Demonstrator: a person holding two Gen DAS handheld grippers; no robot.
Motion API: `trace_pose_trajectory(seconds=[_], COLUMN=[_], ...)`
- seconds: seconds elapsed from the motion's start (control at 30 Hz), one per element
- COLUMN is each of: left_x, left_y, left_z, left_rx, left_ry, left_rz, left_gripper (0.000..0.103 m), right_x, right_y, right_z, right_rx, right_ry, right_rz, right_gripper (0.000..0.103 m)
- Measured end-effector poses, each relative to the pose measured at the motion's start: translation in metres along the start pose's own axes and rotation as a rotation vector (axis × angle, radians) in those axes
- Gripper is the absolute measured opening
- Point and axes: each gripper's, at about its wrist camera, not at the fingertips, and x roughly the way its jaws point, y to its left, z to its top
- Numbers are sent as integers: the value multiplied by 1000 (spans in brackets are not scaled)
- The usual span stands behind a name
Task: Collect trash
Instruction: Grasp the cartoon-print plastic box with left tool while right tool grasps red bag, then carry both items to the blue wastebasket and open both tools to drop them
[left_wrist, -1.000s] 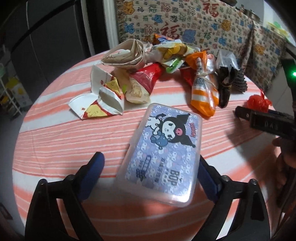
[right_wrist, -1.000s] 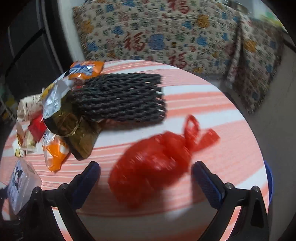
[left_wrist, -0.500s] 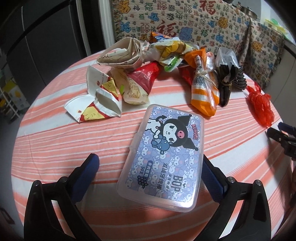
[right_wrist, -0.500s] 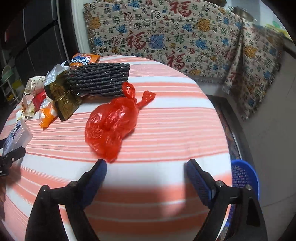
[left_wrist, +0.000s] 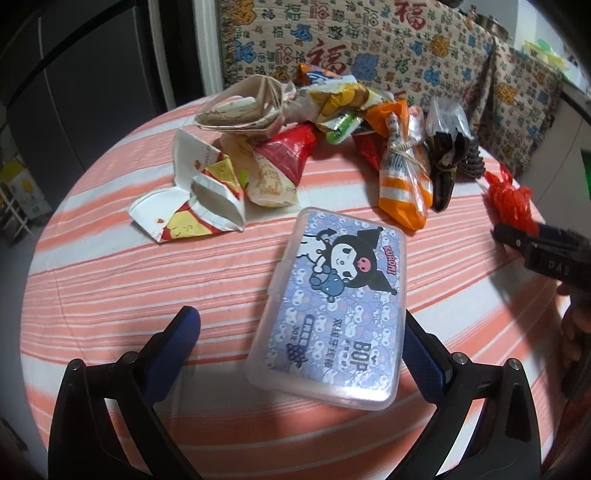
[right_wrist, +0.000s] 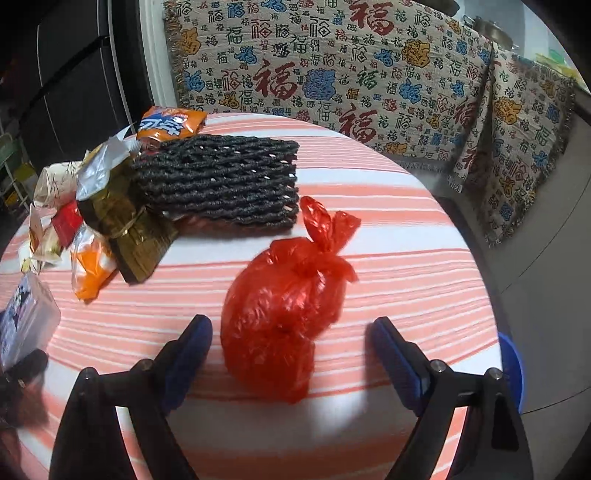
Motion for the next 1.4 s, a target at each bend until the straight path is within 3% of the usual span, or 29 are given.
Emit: trace_pose_trajectory(seconds=[0.07, 0.17, 0.27, 0.33, 0.37, 0.4, 0.43, 0.6, 0.77, 0.93, 1.13, 1.4], left_x=[-2, -6, -12, -14, -13, -11, -10, -19, -42, -59, -65, -21], left_y=[2, -1, -12, -22, -23, -25, -25, -30, -60, -130, -233, -374], left_z=[0, 0, 6, 9, 10, 11, 11, 13, 22, 42, 54, 55], left_rx=[-6, 8, 45, 83, 92, 97, 91, 72, 75, 143, 257, 330], left_ry=[1, -8, -34, -51, -51, -42, -38, -56, -86, -98, -103, -18], left_rz=[-31, -59, -73, -49, -39, -35, -37, -71, -177, -293, -401, -536], left_gripper=[102, 102, 102, 96, 77, 66, 66, 64, 64, 64, 64, 64], right_x=[-4, -10, -23, -28, -26, -19, -12, -30, -65, -98, -128, -117], right_y=[-5, -10, -14, -14, -12, -10, -9, -21, -50, -104, -202, -309], right_z=[-5, -4, 6, 13, 16, 20, 21, 18, 11, -2, -27, -69], right_rx=[8, -1, 5, 10, 5, -11, -17, -16, -30, -9, 120, 260], right_ry=[3, 32, 0, -19, -6, 34, 71, 50, 5, -22, -52, -9], right_rz=[0, 31, 69, 95, 99, 102, 105, 146, 154, 129, 36, -64], right_gripper=[88, 76, 76, 76, 68, 36, 35, 32, 32, 32, 32, 32])
